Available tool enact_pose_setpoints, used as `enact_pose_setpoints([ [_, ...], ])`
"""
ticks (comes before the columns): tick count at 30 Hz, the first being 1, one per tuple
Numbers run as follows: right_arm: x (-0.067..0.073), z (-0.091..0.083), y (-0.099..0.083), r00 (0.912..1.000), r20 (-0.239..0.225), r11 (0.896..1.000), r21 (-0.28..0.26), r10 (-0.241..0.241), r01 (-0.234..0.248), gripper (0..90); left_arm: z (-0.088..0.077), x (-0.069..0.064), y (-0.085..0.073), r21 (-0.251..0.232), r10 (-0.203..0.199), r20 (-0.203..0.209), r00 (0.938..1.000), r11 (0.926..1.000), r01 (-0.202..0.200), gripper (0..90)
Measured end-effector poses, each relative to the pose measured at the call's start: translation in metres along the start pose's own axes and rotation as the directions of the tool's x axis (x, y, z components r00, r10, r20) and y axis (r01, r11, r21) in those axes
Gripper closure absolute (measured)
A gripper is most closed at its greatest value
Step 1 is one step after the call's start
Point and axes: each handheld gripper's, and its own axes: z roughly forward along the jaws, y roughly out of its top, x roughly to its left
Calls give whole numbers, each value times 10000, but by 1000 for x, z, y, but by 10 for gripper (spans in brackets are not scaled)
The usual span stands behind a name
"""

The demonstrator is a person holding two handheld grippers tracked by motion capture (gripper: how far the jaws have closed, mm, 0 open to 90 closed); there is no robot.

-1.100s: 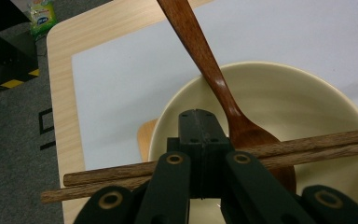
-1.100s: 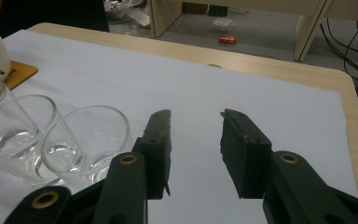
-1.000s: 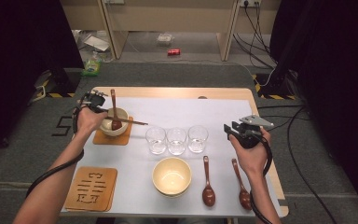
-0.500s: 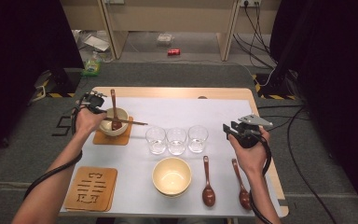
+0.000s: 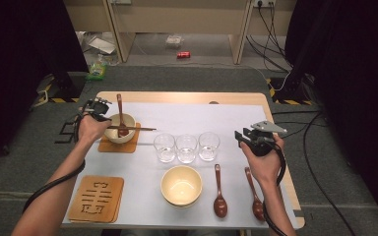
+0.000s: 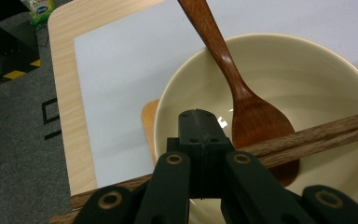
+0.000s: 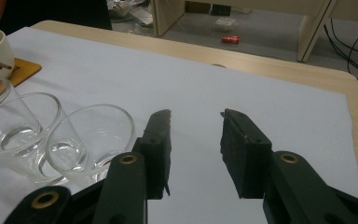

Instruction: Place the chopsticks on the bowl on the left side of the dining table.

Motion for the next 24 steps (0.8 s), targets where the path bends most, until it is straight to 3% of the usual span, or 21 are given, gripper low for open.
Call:
enact_pose_setpoints([
  [14, 1, 1, 0, 10000, -11, 10000, 3, -39, 39, 627, -1, 0, -3, -21, 2, 42, 10000, 10000, -2, 900],
  [19, 1, 0, -1, 10000, 11, 10000, -17, -19, 19, 625, -4, 0, -3, -243, 32, -30, 10000, 9997, -32, 892],
  [24, 1, -2, -1, 10000, 16, 10000, -83, -15, 15, 624, -13, 1, -4, -786, -161, 185, 9997, 9968, 175, 876],
])
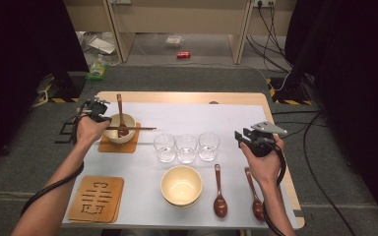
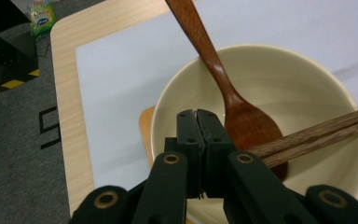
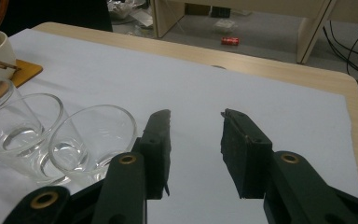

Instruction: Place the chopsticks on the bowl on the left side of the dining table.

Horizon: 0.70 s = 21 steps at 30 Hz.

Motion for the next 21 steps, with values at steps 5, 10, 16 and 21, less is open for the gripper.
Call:
enact_pose_setpoints([
  [5, 0, -3, -2, 10000, 68, 10000, -79, 0, 1, 619, -18, 13, -4, -942, -702, -56, 9975, 9931, 694, 840],
  [10, -1, -8, -10, 9997, 212, 9995, -297, 151, -145, 612, -35, 38, -19, -1700, -1400, -555, 9886, 9770, 1288, 806],
  [16, -5, -14, -18, 9990, 289, 9986, -404, 354, -342, 609, -43, 67, -41, -1667, -1870, -1172, 9753, 9719, 1663, 805],
  [21, -6, -15, -20, 9988, 291, 9986, -362, 391, -381, 608, -32, 77, -59, -893, -1827, -1287, 9747, 9810, 1721, 800],
])
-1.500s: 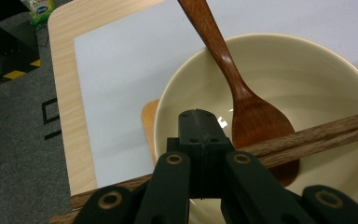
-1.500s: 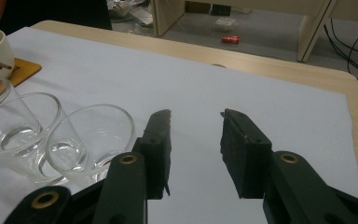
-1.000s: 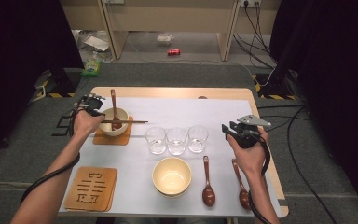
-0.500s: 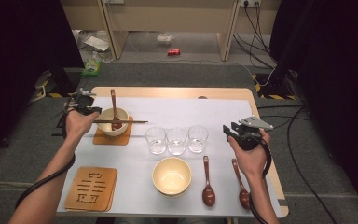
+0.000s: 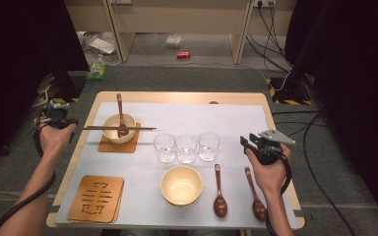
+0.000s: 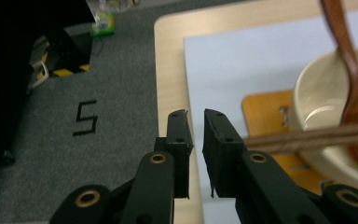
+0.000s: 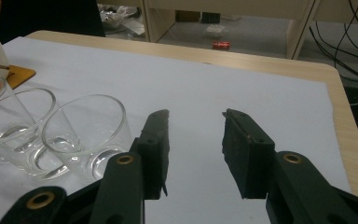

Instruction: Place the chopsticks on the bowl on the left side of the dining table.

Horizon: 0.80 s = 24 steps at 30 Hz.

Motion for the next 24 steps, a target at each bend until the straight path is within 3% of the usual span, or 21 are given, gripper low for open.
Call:
enact_pose_setpoints([
  [10, 2, 1, 0, 10000, -41, 9999, 100, -30, 30, 607, 19, -2, -14, 572, -22, 161, 9999, 9984, 12, 796],
  [24, 2, 2, 1, 10000, -52, 9998, 183, -60, 61, 607, 19, -12, -9, 421, 406, 296, 9987, 9982, -418, 801],
])
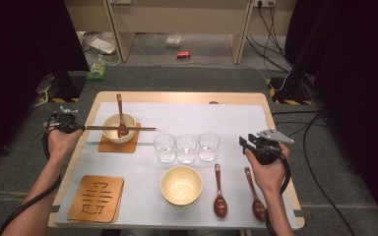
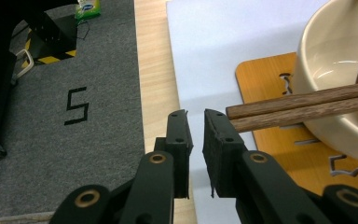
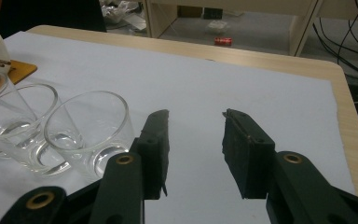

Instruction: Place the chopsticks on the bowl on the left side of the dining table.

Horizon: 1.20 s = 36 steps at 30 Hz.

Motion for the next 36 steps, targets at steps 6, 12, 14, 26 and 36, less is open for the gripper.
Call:
enact_pose_setpoints([
  [6, 1, 0, 1, 10000, -24, 10000, 7, 10, -10, 607, 0, -2, 2, 21, 39, -13, 10000, 10000, -39, 800],
  [12, 2, 0, 3, 10000, -39, 10000, -33, -47, 47, 607, -2, -1, 2, -87, -87, -108, 9999, 9999, 86, 787],
  [14, 2, -1, 3, 10000, -30, 10000, -44, -53, 52, 608, -5, -1, 2, -162, -102, -137, 9999, 9998, 100, 771],
  [26, 3, -1, 3, 10000, -29, 10000, -80, -57, 56, 606, -22, -8, 6, -1147, -540, 572, 9969, 9916, 603, 623],
  [36, 3, 0, 1, 10000, -36, 9999, -102, -4, 4, 605, -32, -30, 9, -2011, -448, 1329, 9901, 9770, 712, 496],
])
